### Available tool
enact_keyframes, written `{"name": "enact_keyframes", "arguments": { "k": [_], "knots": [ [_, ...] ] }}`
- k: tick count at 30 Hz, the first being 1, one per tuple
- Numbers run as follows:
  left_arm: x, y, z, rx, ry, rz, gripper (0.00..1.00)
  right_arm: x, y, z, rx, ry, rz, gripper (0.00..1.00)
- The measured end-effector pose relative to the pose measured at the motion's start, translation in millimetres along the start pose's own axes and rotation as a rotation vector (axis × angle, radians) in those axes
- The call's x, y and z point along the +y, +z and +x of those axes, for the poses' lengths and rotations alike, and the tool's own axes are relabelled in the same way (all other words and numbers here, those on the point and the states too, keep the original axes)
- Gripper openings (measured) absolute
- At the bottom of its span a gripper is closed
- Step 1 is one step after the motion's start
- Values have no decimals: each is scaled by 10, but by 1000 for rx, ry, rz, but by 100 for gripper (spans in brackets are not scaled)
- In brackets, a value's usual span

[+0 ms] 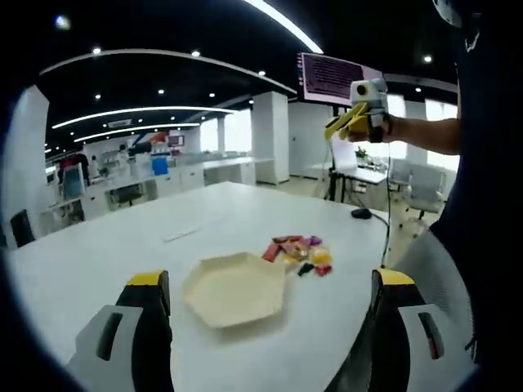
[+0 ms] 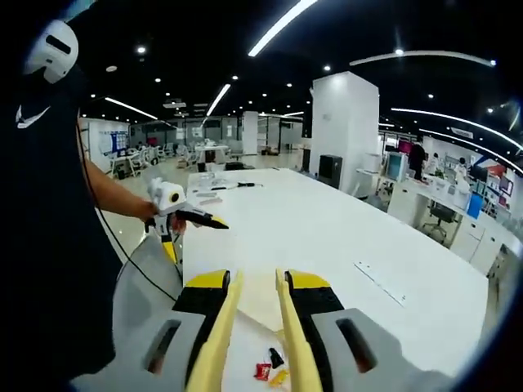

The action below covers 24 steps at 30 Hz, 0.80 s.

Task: Place the target food into the container with the food tongs after gripping and lifting it, then release it inside without dropping or visibly crushing the food.

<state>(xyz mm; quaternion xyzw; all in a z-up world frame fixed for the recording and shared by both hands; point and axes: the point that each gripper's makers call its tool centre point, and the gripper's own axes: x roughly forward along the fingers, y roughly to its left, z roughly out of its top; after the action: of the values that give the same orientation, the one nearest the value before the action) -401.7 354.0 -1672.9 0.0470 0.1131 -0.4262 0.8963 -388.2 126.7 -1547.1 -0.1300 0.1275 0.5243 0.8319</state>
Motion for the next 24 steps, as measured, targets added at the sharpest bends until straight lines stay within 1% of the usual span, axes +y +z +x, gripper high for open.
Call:
{"name": "enact_keyframes", "arguments": {
  "k": [2, 4, 5, 6, 7, 9, 10, 11, 13, 14, 16, 18, 19, 22, 24],
  "knots": [
    [-4, -88, -24, 1, 15, 0, 99, -25, -87, 9, 21, -15, 3, 26],
    [-26, -209, -38, 18, 27, 5, 99, -58, -151, 8, 33, -32, 9, 25],
    [-35, -304, -47, 45, 27, -13, 98, -73, -191, 7, 43, -41, 11, 25],
    [-62, -441, -59, 84, 20, -48, 96, -79, -211, 6, 47, -45, 13, 25],
    [-74, -496, -62, 93, 21, -52, 96, -86, -232, 2, 52, -49, 24, 25],
    [-97, -551, -65, 81, 29, -42, 98, -109, -291, -8, 71, -62, 50, 26],
    [-112, -594, -65, 89, 33, -43, 98, -119, -316, -11, 77, -65, 50, 26],
    [-103, -623, -66, 116, 38, -29, 98, -118, -330, -17, 78, -67, 50, 26],
    [-109, -544, -45, 82, 30, -18, 99, -112, -363, -27, 80, -67, 65, 26],
    [-106, -537, -43, 77, 33, -17, 99, -104, -374, -27, 79, -65, 66, 26],
    [-65, -582, -66, 90, 51, -46, 99, -81, -416, -9, 81, -61, 63, 26],
    [-44, -533, -79, 65, 59, -58, 99, -68, -477, 16, 84, -58, 58, 26],
    [-17, -538, -85, 59, 64, -66, 99, -62, -513, 32, 81, -56, 50, 26],
    [-15, -557, -80, 66, 67, -72, 99, -62, -596, 60, 84, -62, 46, 26],
    [-41, -577, -68, 74, 58, -64, 99, -88, -671, 75, 89, -76, 48, 26]
  ]
}}
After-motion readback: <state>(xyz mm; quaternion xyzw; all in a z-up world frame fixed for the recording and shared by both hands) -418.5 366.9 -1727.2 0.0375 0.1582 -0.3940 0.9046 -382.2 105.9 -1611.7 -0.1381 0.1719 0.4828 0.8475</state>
